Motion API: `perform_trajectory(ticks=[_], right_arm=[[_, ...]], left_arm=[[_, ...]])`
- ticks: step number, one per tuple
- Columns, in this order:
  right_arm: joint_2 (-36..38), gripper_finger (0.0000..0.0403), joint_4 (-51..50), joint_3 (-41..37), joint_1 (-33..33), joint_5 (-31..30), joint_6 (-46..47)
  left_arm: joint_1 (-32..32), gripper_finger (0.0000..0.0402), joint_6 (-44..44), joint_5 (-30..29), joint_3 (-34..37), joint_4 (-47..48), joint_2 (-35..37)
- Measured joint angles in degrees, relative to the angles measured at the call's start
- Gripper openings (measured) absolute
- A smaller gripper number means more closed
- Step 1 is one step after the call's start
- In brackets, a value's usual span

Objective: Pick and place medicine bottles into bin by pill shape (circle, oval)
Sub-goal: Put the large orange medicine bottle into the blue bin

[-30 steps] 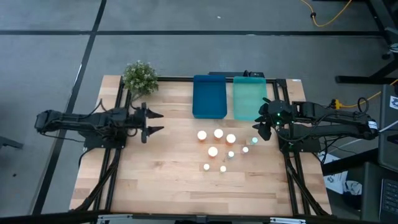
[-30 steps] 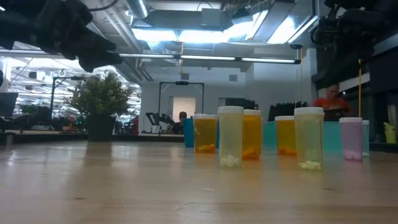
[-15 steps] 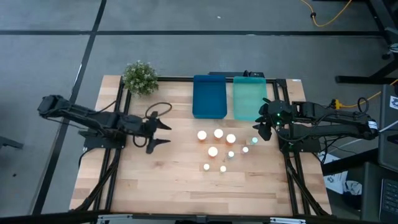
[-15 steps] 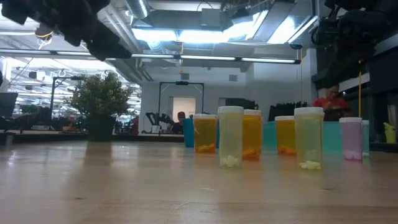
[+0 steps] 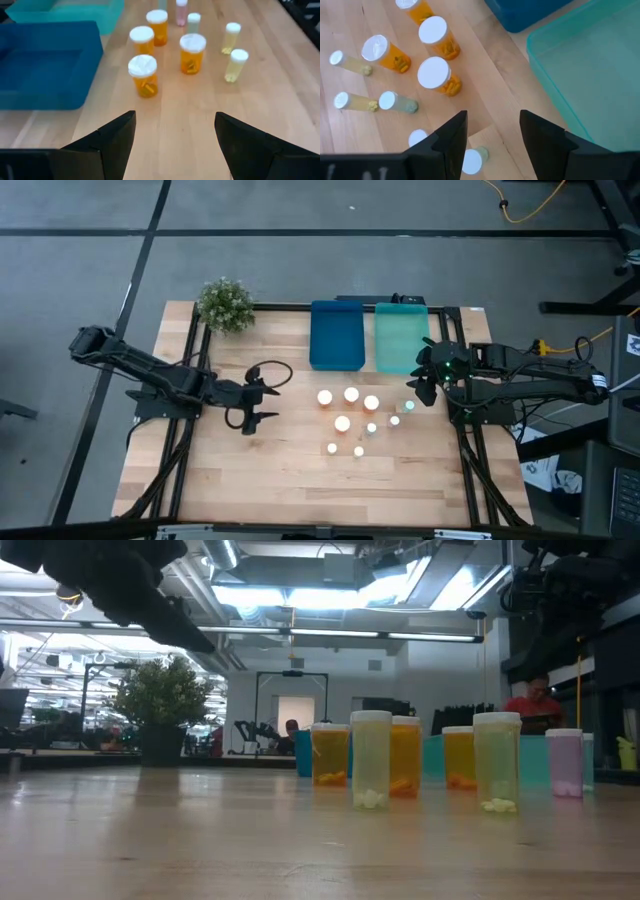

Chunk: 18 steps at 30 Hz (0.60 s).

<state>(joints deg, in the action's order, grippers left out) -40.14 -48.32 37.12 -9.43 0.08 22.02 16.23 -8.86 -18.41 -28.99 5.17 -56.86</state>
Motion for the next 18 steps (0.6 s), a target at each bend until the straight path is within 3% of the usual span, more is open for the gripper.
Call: perform_trajectory(ticks=[18], right_arm=[[0.0,0.0183,0.1,0.0,0.0,-0.4,0.0]], left_arm=[[0.4,0.0263,-7.5,-0.9,0.0,-2.4,-7.3]])
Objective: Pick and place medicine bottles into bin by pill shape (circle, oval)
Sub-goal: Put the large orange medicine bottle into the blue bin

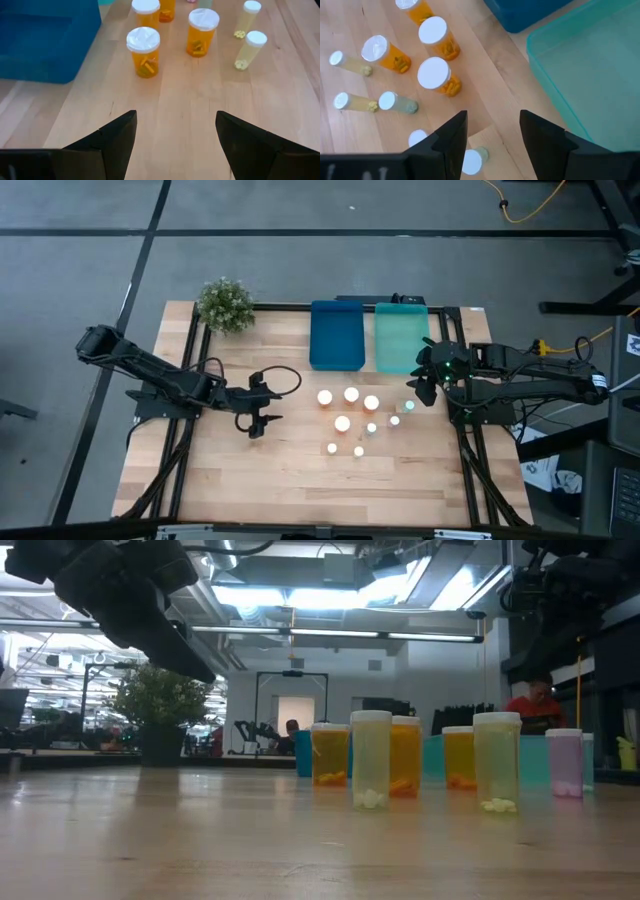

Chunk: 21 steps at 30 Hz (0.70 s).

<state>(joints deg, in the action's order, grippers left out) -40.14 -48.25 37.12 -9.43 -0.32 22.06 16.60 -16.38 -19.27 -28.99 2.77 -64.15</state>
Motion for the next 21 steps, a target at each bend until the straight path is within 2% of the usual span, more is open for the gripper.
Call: perform_trajectory(ticks=[8,17,21], right_arm=[[0.0,0.0183,0.0,0.0,0.0,-0.1,0.0],[0.0,0.0183,0.1,0.0,0.0,-0.2,0.0],[0.0,0.0183,0.1,0.0,0.0,-0.2,0.0]], left_arm=[[0.0,0.0263,0.3,1.9,0.0,-1.2,-3.5],[-0.3,0.0263,5.5,-1.6,0.0,-10.0,-8.4],[-1.3,0.0263,6.3,-1.6,0.0,-10.7,-9.8]])
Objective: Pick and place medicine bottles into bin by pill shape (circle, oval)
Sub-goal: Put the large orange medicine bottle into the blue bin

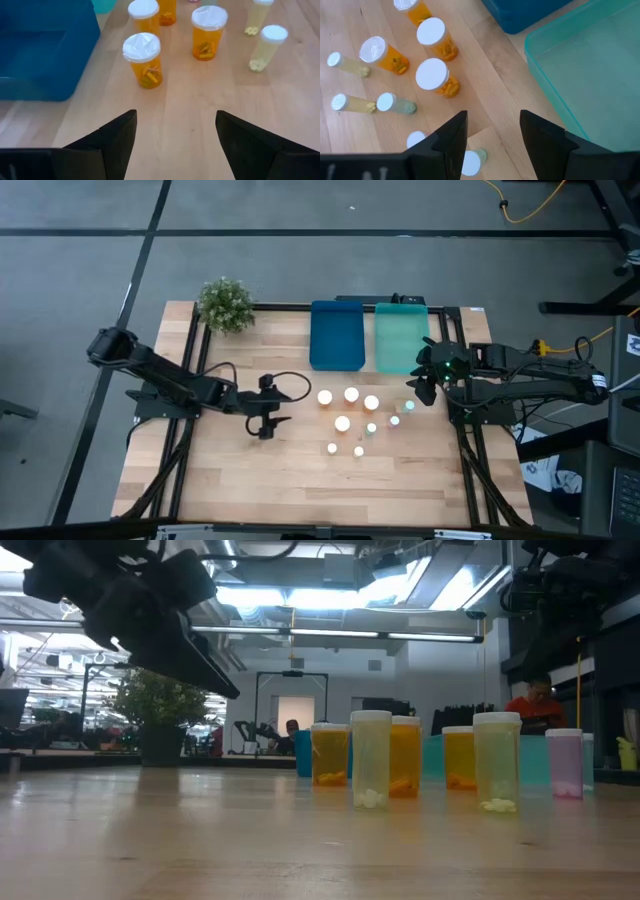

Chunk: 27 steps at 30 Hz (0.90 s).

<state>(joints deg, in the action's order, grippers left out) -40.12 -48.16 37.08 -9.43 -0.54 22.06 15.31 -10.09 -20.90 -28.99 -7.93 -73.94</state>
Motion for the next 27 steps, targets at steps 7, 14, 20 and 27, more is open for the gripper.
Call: perform_trajectory(ticks=[7,14,20,27], right_arm=[[0.0,0.0183,0.0,0.0,0.0,0.0,0.0],[0.0,0.0183,0.1,0.0,0.0,0.0,0.0],[0.0,0.0183,0.1,0.0,0.0,0.0,0.0],[0.0,0.0183,0.1,0.0,0.0,0.0,0.0]], left_arm=[[-2.4,0.0263,-0.5,0.0,0.0,-3.8,-3.8],[-4.2,0.0263,-1.8,0.1,0.0,-5.2,-5.6],[-4.3,0.0263,-3.0,0.7,0.0,-5.5,-5.6],[-4.3,0.0263,-1.0,0.2,-5.8,-3.9,-6.5]])
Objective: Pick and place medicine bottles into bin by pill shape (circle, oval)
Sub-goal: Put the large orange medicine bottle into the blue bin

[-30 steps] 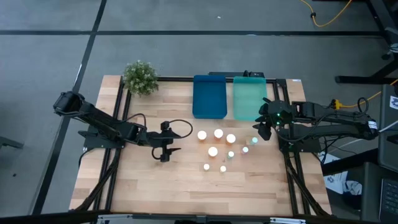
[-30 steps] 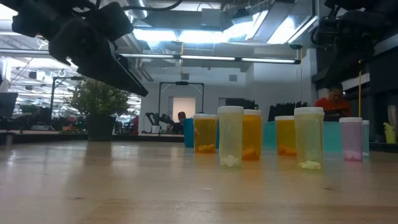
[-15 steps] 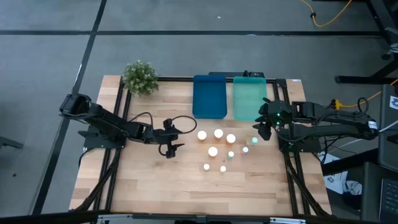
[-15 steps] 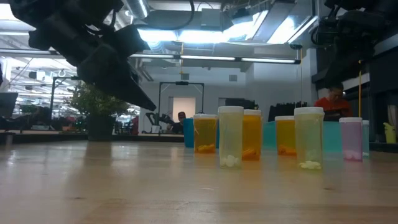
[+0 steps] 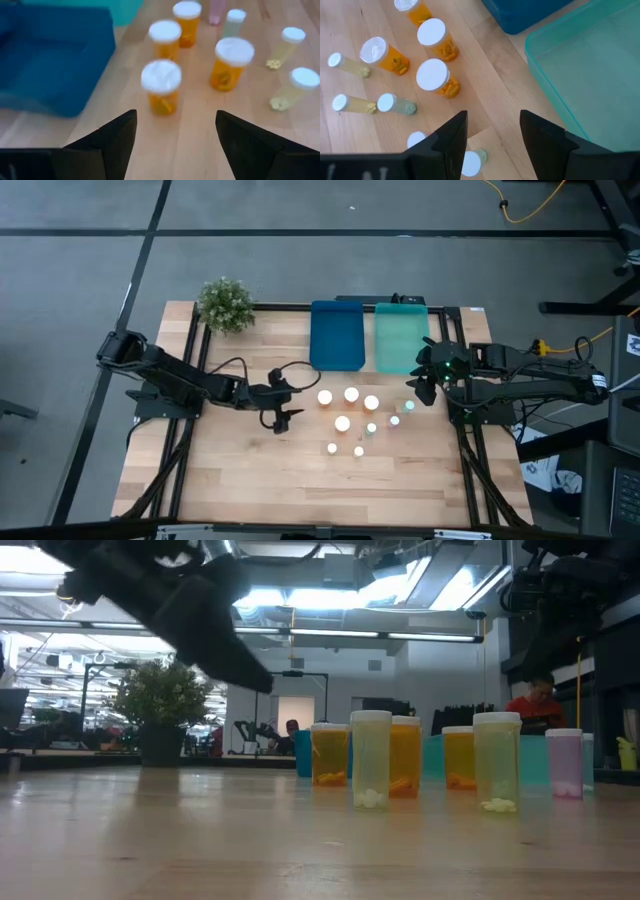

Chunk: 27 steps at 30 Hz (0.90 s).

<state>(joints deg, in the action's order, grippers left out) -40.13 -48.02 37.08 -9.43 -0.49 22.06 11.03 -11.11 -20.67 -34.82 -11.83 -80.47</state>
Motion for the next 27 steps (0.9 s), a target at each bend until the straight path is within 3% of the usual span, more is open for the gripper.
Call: perform_trajectory(ticks=[5,13,19,27], right_arm=[[0.0,0.0183,0.0,0.0,0.0,0.0,0.0],[0.0,0.0183,0.0,0.0,0.0,0.1,0.0],[0.0,0.0183,-0.1,0.0,0.0,0.1,0.0],[0.0,0.0183,-0.1,0.0,0.0,0.1,0.0]], left_arm=[[0.1,0.0263,3.4,0.0,-6.1,5.3,-4.0],[-1.9,0.0263,0.8,0.3,-13.3,13.1,-12.2],[-4.2,0.0263,-2.2,0.9,-14.7,13.7,-16.5],[-6.1,0.0263,-2.9,5.5,-14.8,12.1,-16.7]])
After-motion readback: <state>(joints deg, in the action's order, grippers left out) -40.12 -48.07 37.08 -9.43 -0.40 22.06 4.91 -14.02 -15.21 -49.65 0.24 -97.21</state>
